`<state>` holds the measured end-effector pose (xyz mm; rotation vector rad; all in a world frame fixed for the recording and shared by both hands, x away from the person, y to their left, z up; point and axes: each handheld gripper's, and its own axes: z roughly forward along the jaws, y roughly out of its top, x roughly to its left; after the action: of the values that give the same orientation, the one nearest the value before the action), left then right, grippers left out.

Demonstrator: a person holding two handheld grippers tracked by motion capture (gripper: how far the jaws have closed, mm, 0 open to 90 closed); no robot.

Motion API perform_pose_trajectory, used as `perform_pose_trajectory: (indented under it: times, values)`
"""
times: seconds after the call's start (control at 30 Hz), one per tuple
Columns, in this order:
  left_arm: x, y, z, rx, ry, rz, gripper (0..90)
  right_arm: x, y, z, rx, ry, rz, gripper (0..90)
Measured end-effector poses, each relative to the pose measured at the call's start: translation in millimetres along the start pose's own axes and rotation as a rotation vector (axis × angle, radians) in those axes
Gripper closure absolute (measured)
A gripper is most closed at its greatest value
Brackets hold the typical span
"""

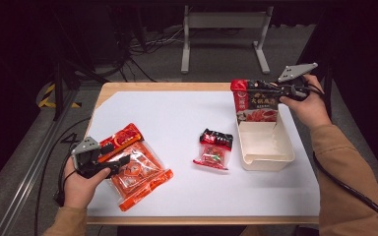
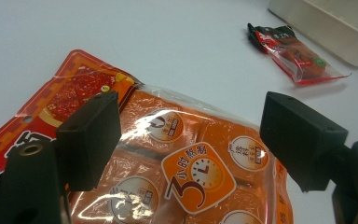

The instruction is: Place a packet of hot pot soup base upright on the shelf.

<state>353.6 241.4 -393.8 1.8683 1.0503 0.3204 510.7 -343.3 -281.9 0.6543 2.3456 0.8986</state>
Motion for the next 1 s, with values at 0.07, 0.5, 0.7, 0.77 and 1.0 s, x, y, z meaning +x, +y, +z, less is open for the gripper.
perform_pose_trajectory:
  times: [0.07,0.5,0.7,0.77,1.0]
  values:
    - [0.8,0.4,0.6,0.001,0.001,-0.002,21.7,-3.0,-6.0,-1.4,-0.018,0.009,0.039,76.5]
    - [-0.6,3.9,7.0,0.006,-0.016,0.001,21.6,-3.7,-26.1,-6.8,0.031,-0.005,0.077,77.0]
    - [-1.2,6.2,10.5,0.009,-0.024,0.013,21.6,-2.8,-30.5,-7.3,0.028,-0.015,0.101,77.3]
    - [-1.3,6.9,10.8,0.006,-0.024,0.01,21.6,-2.2,-29.5,-7.1,0.034,-0.02,0.107,76.9]
    - [0.3,7.8,11.5,0.005,-0.026,0.009,21.6,-1.6,-27.6,-8.8,0.017,-0.04,0.13,56.3]
